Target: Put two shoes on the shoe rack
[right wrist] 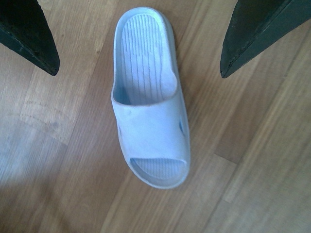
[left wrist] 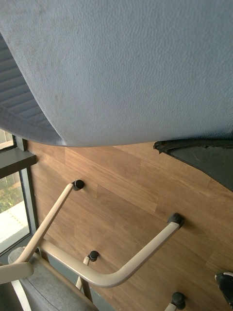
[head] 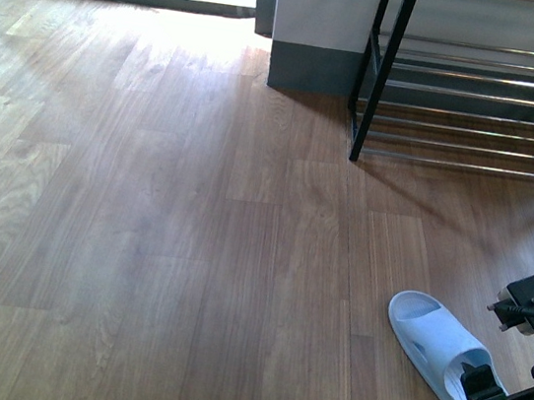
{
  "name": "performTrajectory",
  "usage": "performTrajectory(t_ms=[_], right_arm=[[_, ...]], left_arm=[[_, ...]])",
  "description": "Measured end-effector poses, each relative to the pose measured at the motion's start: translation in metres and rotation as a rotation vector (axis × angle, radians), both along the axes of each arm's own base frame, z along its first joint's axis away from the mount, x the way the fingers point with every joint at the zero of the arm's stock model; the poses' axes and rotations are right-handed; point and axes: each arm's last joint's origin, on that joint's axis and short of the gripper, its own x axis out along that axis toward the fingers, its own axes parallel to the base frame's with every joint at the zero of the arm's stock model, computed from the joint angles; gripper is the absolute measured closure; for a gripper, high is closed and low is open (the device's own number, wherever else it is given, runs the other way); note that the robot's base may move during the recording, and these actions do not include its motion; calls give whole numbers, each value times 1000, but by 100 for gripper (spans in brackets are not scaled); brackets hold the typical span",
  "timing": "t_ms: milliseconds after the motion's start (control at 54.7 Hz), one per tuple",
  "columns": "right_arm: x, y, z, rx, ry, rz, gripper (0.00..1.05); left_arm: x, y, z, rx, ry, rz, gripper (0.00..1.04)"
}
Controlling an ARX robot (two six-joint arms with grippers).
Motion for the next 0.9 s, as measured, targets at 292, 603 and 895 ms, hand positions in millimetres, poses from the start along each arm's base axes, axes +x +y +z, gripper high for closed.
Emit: performTrajectory(t_ms=[292, 603, 895], right_arm=[[13, -15, -40, -28, 26, -2, 9], [20, -21, -62, -19, 33, -3, 9], [55, -52, -78, 4, 34, -34, 9]], left_arm=[[0, 0, 0, 0, 0, 0, 103], [0, 0, 0, 0, 0, 0, 103], [0, 0, 0, 0, 0, 0, 103]])
